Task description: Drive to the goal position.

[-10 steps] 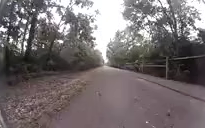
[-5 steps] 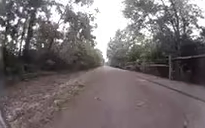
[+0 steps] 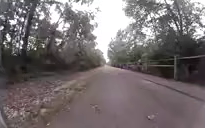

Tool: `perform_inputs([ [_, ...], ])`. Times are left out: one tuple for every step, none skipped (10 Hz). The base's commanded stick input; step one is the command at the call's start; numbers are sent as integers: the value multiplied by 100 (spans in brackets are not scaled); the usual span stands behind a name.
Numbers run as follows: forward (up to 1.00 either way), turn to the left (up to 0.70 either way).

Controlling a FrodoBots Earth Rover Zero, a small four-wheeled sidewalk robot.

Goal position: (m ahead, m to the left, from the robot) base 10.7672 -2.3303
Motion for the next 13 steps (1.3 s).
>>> perform_inputs([
  [70, 2],
  [70, 2],
  [70, 3],
  [70, 3],
  [70, 3],
  [70, 3],
  [70, 3],
  [70, 3],
  [70, 3],
  [70, 3],
  [70, 3],
  [70, 3],
  [70, 3],
])
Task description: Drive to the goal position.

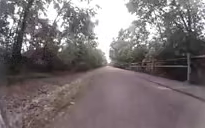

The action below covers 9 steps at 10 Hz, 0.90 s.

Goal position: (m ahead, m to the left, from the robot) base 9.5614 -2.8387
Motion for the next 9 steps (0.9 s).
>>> perform_inputs([
  [70, 3],
  [70, 3],
  [70, 3],
  [70, 3],
  [70, 2],
  [70, 1],
  [70, 0],
  [70, 0],
  [70, 0],
])
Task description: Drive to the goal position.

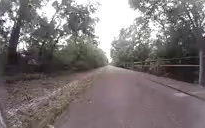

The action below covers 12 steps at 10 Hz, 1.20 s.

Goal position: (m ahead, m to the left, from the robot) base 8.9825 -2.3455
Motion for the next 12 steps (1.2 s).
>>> perform_inputs([
  [70, 0],
  [70, 0],
  [70, 0],
  [70, 0],
  [70, 0],
  [70, 0],
  [70, -1],
  [70, -17],
  [70, -25],
  [70, -4],
  [70, 0],
  [70, 0],
])
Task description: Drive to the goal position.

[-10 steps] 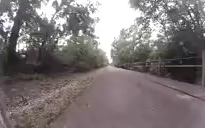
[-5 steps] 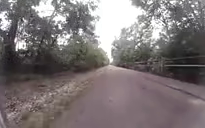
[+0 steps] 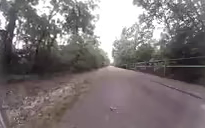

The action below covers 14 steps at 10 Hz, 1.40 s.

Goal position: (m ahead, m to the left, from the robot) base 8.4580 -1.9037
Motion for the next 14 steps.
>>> perform_inputs([
  [70, 0],
  [70, 0],
  [70, 0],
  [70, 0],
  [70, 0],
  [70, 0],
  [70, 0],
  [70, 0],
  [70, 0],
  [70, 0],
  [70, 0],
  [70, 0],
  [70, 0],
  [70, 0],
])
